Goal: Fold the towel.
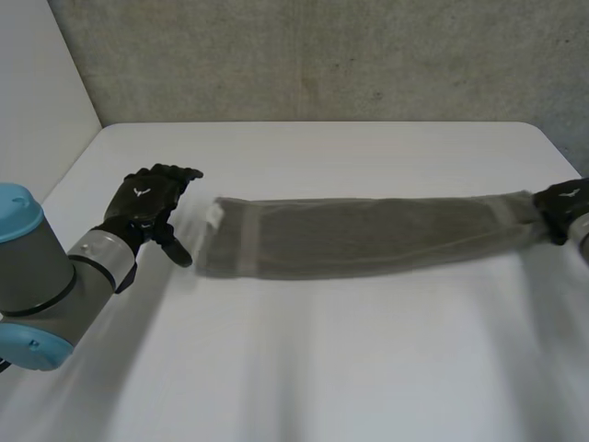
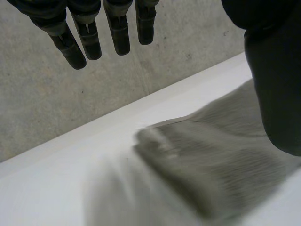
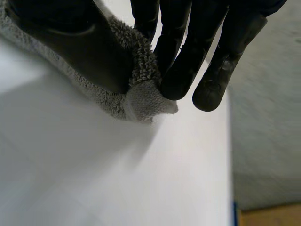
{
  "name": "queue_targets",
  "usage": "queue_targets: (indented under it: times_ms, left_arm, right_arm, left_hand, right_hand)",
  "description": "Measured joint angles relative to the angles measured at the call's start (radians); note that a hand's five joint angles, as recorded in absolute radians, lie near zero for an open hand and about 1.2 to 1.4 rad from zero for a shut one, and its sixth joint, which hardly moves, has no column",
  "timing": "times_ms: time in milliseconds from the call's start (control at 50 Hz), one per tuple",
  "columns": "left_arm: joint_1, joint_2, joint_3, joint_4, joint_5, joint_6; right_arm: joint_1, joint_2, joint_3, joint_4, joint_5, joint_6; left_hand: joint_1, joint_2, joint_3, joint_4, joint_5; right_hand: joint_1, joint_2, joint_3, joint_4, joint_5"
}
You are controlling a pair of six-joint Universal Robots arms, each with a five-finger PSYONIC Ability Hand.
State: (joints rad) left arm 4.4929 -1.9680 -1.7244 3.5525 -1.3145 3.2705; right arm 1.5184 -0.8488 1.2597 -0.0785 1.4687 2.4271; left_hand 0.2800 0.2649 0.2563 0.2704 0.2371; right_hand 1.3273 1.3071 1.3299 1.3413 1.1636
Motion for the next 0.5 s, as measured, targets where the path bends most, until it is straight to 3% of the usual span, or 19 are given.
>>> queue_targets:
  times_ms: [120, 200, 380, 500]
  left_arm:
    - [0.0, 0.03, -0.001, 0.003, 0.0, 0.0]
    - [0.0, 0.043, 0.003, 0.006, -0.001, 0.0]
    - [-0.011, 0.052, 0.03, 0.013, -0.008, -0.001]
    - [-0.022, 0.05, 0.046, 0.014, -0.012, -0.004]
  right_arm:
    - [-0.057, 0.0, -0.077, 0.004, 0.017, -0.104]
    - [-0.027, -0.014, -0.115, 0.004, 0.017, -0.116]
    - [0.29, -0.103, -0.156, -0.049, 0.001, -0.04]
    - [0.524, -0.082, -0.15, -0.162, -0.018, -0.028]
  left_hand:
    - [0.0, 0.0, 0.0, 0.0, 0.0]
    - [0.0, 0.0, 0.0, 0.0, 0.0]
    - [0.0, 0.0, 0.0, 0.0, -0.001]
    - [0.0, 0.0, 0.0, 0.0, -0.001]
  right_hand:
    - [0.003, 0.0, 0.001, 0.0, 0.0]
    - [0.004, 0.0, 0.001, 0.0, 0.0]
    - [0.005, 0.01, 0.011, 0.0, 0.0]
    - [0.005, 0.01, 0.011, 0.0, 0.0]
